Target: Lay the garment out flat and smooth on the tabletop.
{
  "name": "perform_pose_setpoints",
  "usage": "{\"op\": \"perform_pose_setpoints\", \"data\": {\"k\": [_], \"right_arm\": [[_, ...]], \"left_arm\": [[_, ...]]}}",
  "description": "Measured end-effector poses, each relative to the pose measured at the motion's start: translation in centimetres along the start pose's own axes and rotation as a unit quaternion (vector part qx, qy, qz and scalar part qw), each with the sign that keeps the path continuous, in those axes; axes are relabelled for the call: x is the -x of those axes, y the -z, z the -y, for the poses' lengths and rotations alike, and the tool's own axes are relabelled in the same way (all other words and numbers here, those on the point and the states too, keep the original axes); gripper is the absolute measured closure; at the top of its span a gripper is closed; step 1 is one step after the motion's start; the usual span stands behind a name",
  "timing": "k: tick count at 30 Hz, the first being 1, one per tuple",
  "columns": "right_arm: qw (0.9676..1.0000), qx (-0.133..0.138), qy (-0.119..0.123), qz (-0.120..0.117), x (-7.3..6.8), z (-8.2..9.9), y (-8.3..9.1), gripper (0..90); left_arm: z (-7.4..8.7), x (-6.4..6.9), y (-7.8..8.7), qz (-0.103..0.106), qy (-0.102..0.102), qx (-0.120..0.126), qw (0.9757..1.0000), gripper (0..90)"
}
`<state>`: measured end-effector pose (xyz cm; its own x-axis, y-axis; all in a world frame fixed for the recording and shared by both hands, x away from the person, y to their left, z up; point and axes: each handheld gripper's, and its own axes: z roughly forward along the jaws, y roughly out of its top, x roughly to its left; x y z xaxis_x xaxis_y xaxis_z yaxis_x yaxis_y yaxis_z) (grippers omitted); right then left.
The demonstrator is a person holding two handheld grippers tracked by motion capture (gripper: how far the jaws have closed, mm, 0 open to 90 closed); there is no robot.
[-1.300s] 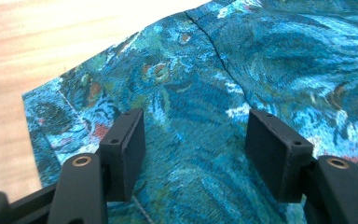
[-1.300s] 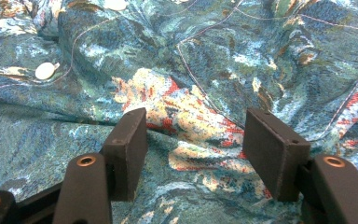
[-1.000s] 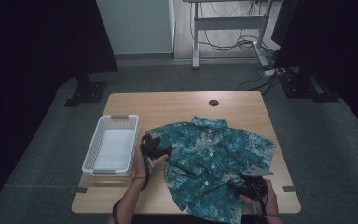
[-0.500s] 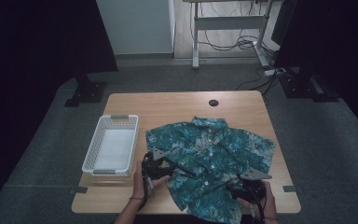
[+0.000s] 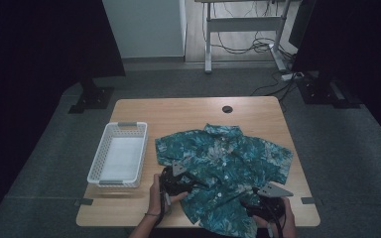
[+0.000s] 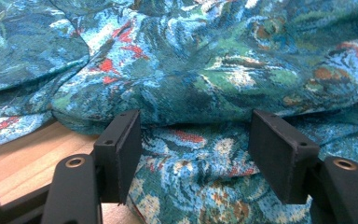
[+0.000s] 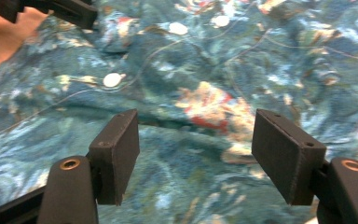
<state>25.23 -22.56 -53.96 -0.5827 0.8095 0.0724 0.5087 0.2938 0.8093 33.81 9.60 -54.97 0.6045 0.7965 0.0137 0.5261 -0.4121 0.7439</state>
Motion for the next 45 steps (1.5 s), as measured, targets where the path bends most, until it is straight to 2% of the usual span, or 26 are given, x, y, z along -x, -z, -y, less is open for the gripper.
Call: {"op": "perform_pose_setpoints", "data": {"k": [6,10,12,14,18,22,31,35,38,40,45], "right_arm": [[0.9997,-0.009,0.008,-0.021,-1.5,0.1,-0.5,31.2],[0.9994,-0.022,0.016,-0.02,-2.2,0.2,-1.5,29.9],[0.9993,-0.031,0.015,-0.012,-2.2,0.1,-2.0,29.6],[0.9989,-0.047,0.008,-0.002,-1.8,0.2,-2.9,29.2],[0.9989,-0.045,-0.007,0.01,-0.7,-0.2,-3.7,29.4],[0.9989,-0.042,-0.006,0.02,0.1,-0.6,-4.3,29.4],[0.9984,-0.044,-0.016,0.033,1.8,-2.4,-6.4,29.5],[0.9985,-0.037,-0.022,0.033,2.4,-2.7,-6.8,29.5],[0.9983,-0.035,-0.035,0.03,2.9,-3.0,-7.1,29.5],[0.9982,-0.035,-0.039,0.028,3.1,-3.1,-7.2,29.5],[0.9978,-0.036,-0.052,0.02,3.3,-3.0,-6.7,29.2]], "left_arm": [[0.5,0.9,0.1,0.001,-0.018,0.001,0.9998,34.4],[0.4,0.9,0.0,0.001,-0.02,-0.002,0.9998,34.3],[0.3,0.8,-0.2,0.004,-0.013,-0.002,0.9999,34.0],[0.1,0.4,-0.4,0.005,-0.005,-0.003,1.0,33.1],[-0.2,0.1,-0.8,-0.002,0.002,-0.001,1.0,33.0],[-0.8,-0.4,-1.4,-0.004,0.004,-0.005,1.0,32.9],[-2.8,-2.2,-3.2,-0.017,0.017,-0.017,0.9996,32.0],[-3.3,-2.6,-3.7,-0.029,0.025,-0.021,0.9991,30.7],[-3.7,-2.6,-4.0,-0.034,0.029,-0.023,0.9987,30.9],[-3.8,-2.5,-3.7,-0.031,0.022,-0.026,0.9989,33.1],[-3.3,-2.2,-1.6,-0.017,0.014,-0.004,0.9998,35.0]]}}
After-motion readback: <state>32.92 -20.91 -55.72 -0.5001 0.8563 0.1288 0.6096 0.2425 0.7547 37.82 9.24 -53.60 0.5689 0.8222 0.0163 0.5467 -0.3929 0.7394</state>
